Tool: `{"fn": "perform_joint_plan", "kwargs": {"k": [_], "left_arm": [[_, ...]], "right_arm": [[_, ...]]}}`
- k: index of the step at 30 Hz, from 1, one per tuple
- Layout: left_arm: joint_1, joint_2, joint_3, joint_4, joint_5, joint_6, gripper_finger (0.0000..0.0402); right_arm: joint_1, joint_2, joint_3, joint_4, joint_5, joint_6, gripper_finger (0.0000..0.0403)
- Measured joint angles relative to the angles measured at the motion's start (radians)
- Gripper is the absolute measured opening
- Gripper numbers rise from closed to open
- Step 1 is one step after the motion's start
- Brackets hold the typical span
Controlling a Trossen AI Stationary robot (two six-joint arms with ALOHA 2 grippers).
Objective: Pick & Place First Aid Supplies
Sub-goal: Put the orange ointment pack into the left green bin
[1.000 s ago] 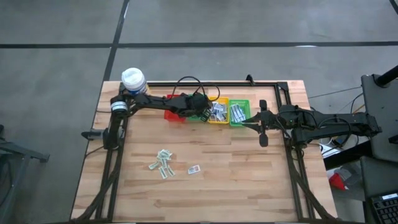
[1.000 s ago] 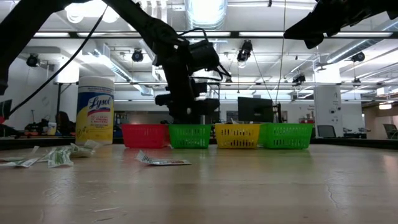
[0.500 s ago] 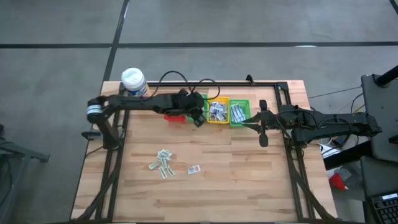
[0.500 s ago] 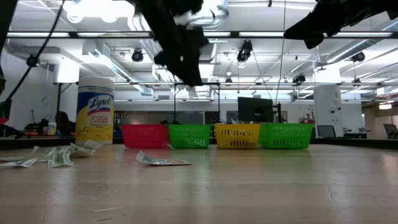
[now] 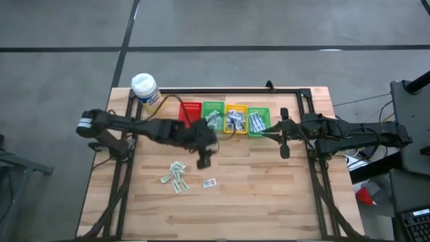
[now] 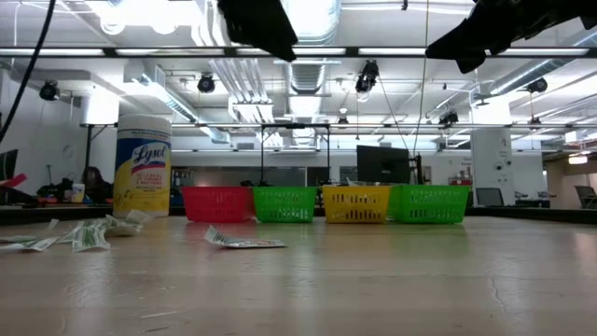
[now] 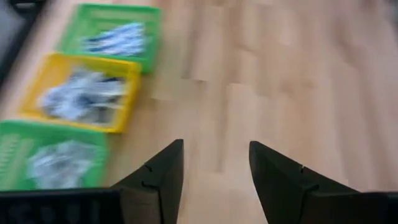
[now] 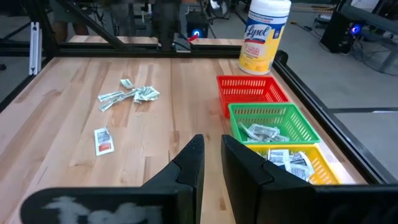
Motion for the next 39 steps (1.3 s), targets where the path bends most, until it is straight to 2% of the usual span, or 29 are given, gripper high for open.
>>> {"fn": "perform_joint_plan", "kwargs": {"k": [9,17,22,28,39], "left_arm": [[-0.199,0.052,0.0,0.001,0.023,-0.012,0.0174],[-0.294,0.133,-0.027,0.0,0.018,-0.02,0.0174],[-0.31,0.187,-0.075,0.001,0.017,-0.024,0.0174],[-0.304,0.209,-0.16,0.006,0.017,-0.141,0.0174],[-0.302,0.21,-0.276,0.153,0.016,-0.115,0.0174]], "right_arm": [[0.0,0.0,0.0,0.0,0.0,0.0,0.0052],[0.0,0.0,0.0,0.0,0.0,0.0,0.0052],[0.0,0.0,0.0,0.0,0.0,0.0,0.0052],[0.0,0.0,0.0,0.0,0.0,0.0,0.0052],[0.0,0.0,0.0,0.0,0.0,0.001,0.0052]]}}
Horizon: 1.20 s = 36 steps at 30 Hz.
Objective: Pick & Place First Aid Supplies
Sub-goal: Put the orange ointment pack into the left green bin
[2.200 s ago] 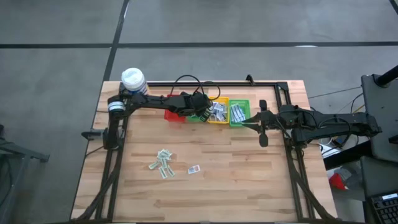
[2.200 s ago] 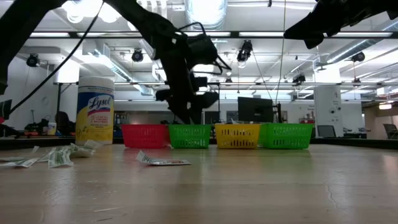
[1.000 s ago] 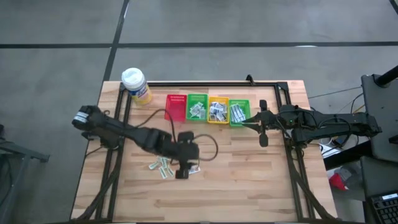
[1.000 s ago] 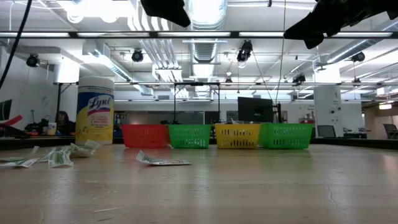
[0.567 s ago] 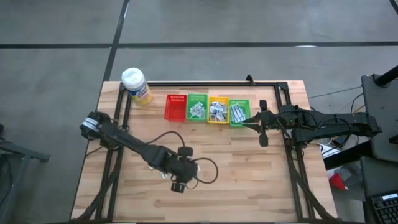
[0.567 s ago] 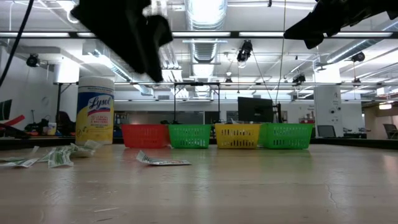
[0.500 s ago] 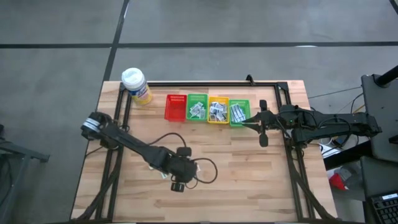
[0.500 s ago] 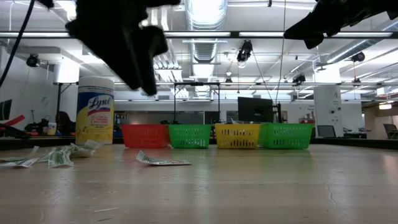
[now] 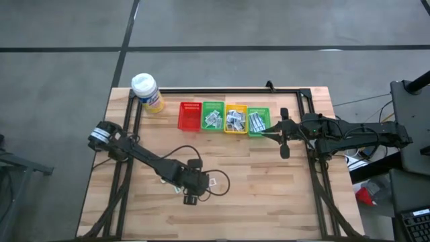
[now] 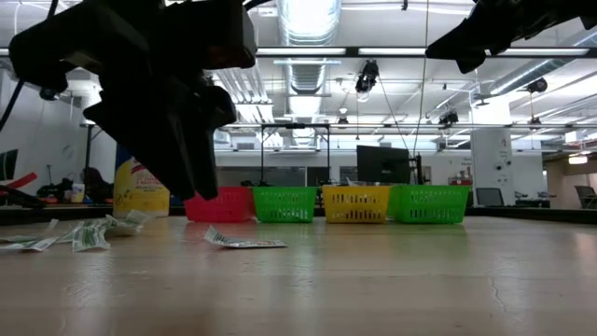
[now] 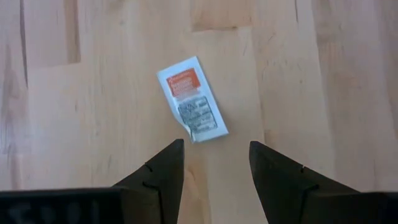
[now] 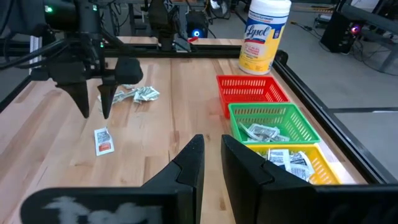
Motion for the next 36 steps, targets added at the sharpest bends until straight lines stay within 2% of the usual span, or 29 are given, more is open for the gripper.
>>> {"fn": "perform_joint_plan", "kwargs": {"k": [8,23,36], "left_arm": [[0.018,0.0,-0.017,0.07,-0.051,-0.009,0.0174],[0.044,0.002,-0.02,0.069,-0.05,-0.032,0.0174],[0.044,0.003,-0.05,0.074,-0.049,-0.11,0.0173]], "right_arm": [[0.0,0.0,0.0,0.0,0.0,-0.001,0.0052],[0.0,0.0,0.0,0.0,0.0,0.0,0.0052],[0.0,0.0,0.0,0.0,0.0,-0.001,0.0052]]}}
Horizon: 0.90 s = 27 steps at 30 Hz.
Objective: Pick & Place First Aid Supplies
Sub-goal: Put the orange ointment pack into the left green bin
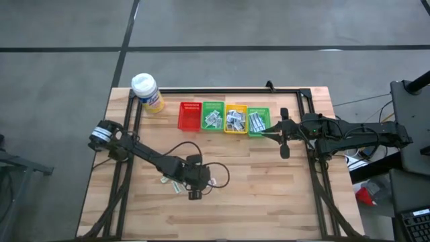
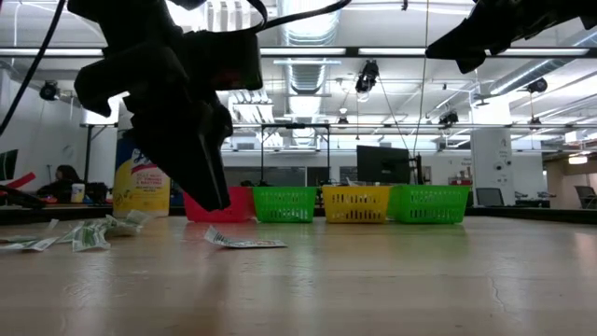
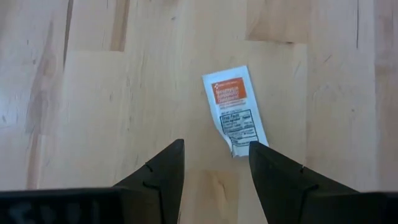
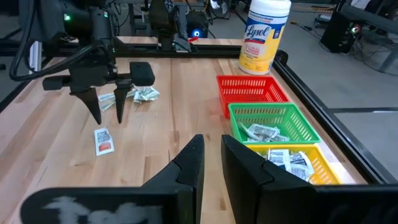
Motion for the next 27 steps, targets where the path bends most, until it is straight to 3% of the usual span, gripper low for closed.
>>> {"fn": "perform_joint_plan", "kwargs": {"k": [22,27], "left_arm": [[0.003,0.093,0.011,0.039,0.009,-0.108,0.0172],[0.003,0.107,0.013,0.042,0.02,-0.12,0.0147]], "right_arm": [[0.0,0.0,0.0,0.0,0.0,0.0,0.0052],[0.0,0.0,0.0,0.0,0.0,-0.001,0.0052]]}}
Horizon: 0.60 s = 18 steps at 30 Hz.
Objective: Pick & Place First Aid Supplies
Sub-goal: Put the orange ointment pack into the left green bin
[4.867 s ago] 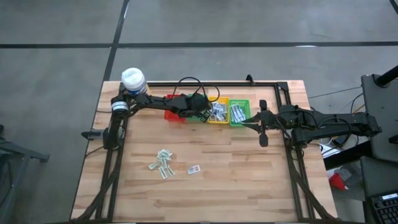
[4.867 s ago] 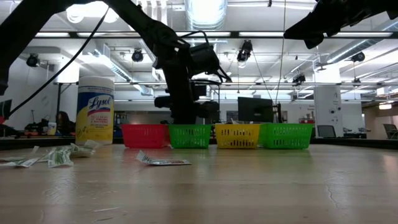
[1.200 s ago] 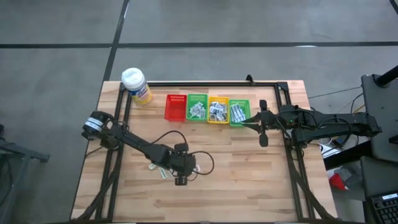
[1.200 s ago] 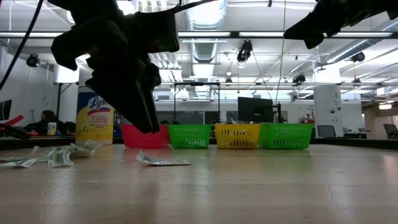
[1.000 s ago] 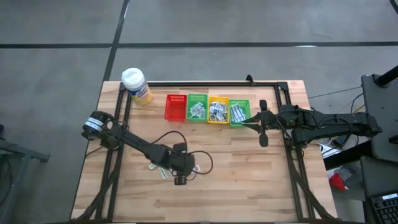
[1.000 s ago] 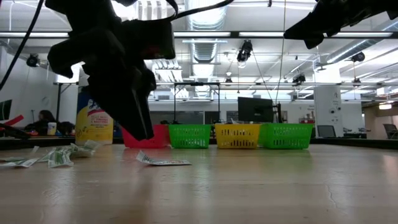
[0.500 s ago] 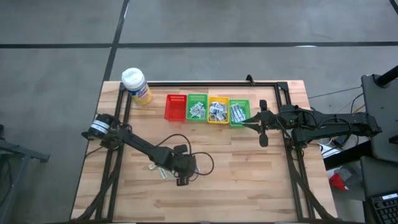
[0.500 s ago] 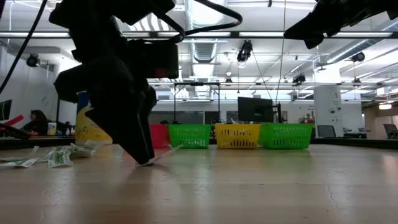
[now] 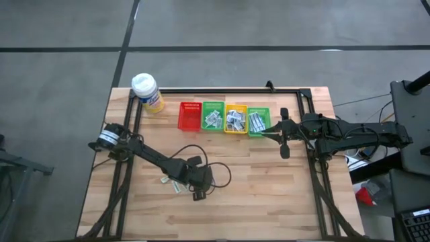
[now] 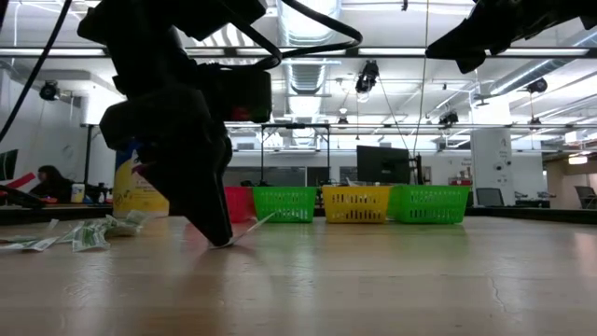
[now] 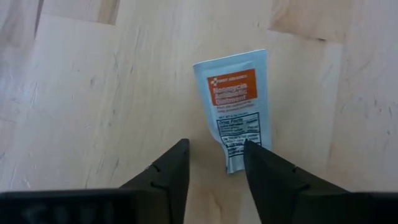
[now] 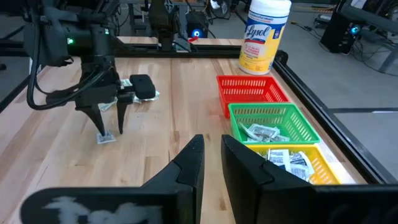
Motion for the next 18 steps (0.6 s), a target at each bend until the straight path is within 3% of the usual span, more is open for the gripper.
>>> {"fn": "perform_joint_plan", "kwargs": {"k": [13,18], "left_arm": [[-0.002,0.017,0.0,0.024,0.008,-0.005,0.0015],[-0.002,0.017,0.0,0.027,0.012,-0.008,0.0005]], "right_arm": [[0.0,0.0,0.0,0.0,0.0,0.001,0.0052],[0.0,0.0,0.0,0.0,0.0,0.0,0.0052]]}}
